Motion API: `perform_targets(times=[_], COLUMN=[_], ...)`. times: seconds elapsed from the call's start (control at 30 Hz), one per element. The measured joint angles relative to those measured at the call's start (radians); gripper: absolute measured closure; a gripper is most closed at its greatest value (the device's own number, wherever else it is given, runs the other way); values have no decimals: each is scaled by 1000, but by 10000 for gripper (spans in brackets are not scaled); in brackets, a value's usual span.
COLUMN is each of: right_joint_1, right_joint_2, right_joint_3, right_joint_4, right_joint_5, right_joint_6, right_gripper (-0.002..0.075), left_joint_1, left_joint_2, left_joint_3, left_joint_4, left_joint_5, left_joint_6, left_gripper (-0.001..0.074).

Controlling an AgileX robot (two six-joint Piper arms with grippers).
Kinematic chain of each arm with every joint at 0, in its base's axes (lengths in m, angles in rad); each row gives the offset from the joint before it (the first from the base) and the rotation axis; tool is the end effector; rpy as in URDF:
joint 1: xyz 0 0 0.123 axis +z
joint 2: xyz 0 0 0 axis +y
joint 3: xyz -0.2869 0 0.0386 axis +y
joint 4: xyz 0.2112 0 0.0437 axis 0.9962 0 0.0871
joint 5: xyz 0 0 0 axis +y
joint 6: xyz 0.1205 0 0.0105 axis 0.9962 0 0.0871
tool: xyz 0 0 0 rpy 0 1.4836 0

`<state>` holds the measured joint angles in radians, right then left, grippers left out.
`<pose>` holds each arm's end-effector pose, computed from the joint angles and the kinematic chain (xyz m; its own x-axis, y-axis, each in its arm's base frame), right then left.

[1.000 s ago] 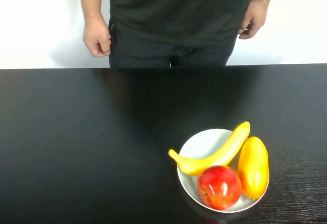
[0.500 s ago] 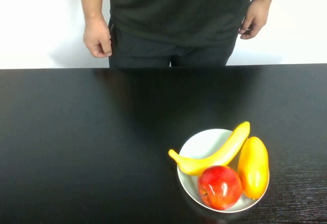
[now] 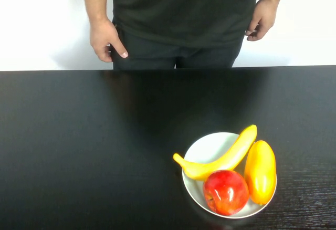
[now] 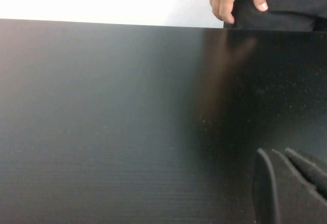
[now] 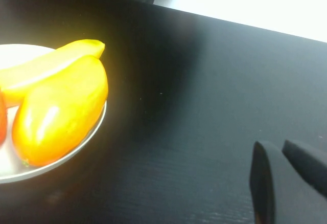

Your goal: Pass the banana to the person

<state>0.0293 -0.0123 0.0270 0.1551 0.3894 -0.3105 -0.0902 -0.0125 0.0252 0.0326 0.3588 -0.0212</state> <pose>0.0391 0.0082 0.1615 -0.2891 -0.1743 -0.9413 -0.1349 0.9809 -0.1402 0.0404 -0.0023 0.1651 -0.2784 0.0345 -0.9598 0.0817 0.9966 0.0122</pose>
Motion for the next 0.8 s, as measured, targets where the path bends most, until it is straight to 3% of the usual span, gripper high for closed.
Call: perform_targets(times=[0.17, 0.6, 0.8], right_joint_1=[0, 0, 0], right_joint_2=[0, 0, 0], right_joint_3=[0, 2, 3], right_joint_4=[66, 582, 661], right_joint_5=[-16, -228, -268], right_joint_6=[0, 0, -53], right_gripper=[736, 736, 736], left_joint_1=[0, 0, 0], left_joint_2=[0, 0, 0], left_joint_3=[0, 0, 0], left_joint_4=[0, 0, 0], left_joint_5=[0, 0, 0], left_joint_6=[0, 0, 0], left_gripper=[738, 738, 738])
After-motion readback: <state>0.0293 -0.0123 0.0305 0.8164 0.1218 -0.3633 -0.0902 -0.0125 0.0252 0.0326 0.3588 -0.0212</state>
